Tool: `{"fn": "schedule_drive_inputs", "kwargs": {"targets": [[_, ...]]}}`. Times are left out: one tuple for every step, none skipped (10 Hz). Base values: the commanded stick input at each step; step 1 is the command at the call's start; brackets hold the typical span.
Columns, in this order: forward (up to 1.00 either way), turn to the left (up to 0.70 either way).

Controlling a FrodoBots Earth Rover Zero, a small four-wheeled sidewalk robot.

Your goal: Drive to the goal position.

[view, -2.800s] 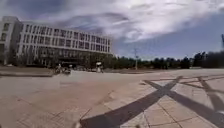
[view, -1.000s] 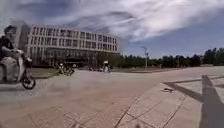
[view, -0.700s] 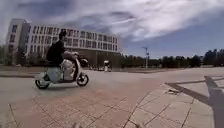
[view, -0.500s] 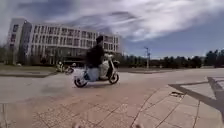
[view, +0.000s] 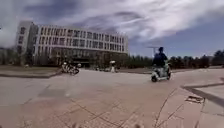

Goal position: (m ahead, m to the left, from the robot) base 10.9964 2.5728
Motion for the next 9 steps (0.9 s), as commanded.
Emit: {"fn": "schedule_drive_inputs", "kwargs": {"targets": [[0.7, 0.0], [0.7, 0.0], [0.7, 0.0], [0.7, 0.0], [0.7, 0.0], [0.7, 0.0], [0.7, 0.0], [0.7, 0.0], [0.7, 0.0]]}}
